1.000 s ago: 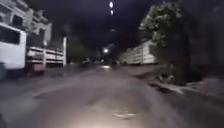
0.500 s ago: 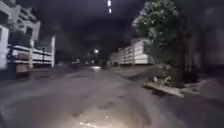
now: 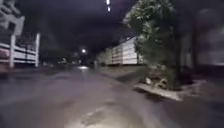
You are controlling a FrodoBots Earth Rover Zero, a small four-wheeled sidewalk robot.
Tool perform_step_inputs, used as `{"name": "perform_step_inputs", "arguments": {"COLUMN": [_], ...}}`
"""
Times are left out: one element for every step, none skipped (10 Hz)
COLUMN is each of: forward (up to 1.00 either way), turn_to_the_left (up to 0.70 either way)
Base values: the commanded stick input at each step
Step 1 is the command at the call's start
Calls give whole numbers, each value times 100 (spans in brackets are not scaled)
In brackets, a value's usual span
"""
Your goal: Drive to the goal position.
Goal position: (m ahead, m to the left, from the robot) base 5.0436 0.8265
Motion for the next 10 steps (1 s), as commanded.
{"name": "perform_step_inputs", "arguments": {"forward": [70, 70, 70, 70, 70, 70, 70, 70, 70, 70], "turn_to_the_left": [0, 0, 0, 0, 0, 0, 0, 0, 0, 0]}}
